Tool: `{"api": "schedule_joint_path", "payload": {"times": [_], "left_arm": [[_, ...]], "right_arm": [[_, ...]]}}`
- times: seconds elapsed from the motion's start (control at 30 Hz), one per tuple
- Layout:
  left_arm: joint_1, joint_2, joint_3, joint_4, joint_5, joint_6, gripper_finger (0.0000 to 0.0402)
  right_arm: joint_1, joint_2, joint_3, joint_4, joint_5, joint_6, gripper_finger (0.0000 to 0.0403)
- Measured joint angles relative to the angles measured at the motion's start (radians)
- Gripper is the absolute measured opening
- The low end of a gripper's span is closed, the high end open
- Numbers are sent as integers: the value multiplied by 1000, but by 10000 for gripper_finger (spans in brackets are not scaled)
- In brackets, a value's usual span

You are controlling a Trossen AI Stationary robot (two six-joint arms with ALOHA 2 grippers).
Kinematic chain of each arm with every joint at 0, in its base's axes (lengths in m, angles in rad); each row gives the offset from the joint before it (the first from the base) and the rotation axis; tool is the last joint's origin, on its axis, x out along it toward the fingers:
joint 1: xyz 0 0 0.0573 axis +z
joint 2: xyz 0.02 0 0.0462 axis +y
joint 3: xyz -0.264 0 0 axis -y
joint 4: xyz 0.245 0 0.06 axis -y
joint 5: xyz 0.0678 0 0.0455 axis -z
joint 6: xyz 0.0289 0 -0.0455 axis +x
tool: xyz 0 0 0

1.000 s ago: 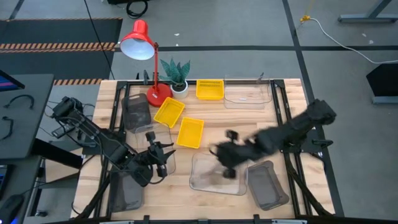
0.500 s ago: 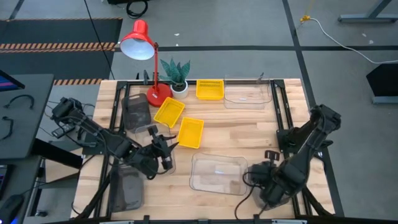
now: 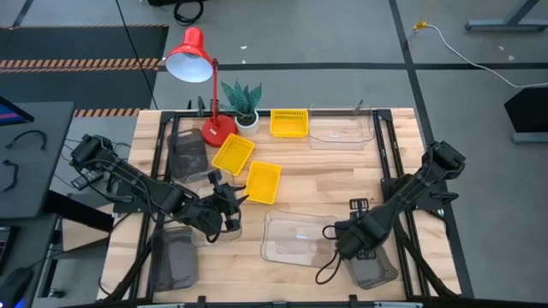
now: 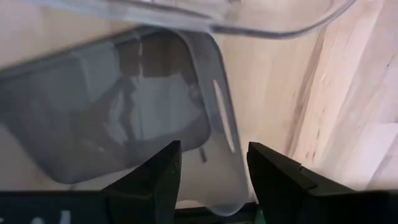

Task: Stack baskets by color
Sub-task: Adjust the bottom right black transparent bin on the table

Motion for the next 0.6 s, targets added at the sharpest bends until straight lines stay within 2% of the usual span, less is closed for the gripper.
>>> {"api": "schedule_joint_path", "payload": {"times": [0.37,0.47,0.6], "left_arm": [[0,0,0,0,5,-5,117],[0,0,0,0,5,-5,117],[0,0,0,0,5,-7,117]], "right_arm": [[-50,0,-129,92,22,-34,142],[-73,0,-163,153,-39,-31,107],[-95,-4,-212,172,-117,20,26]]}}
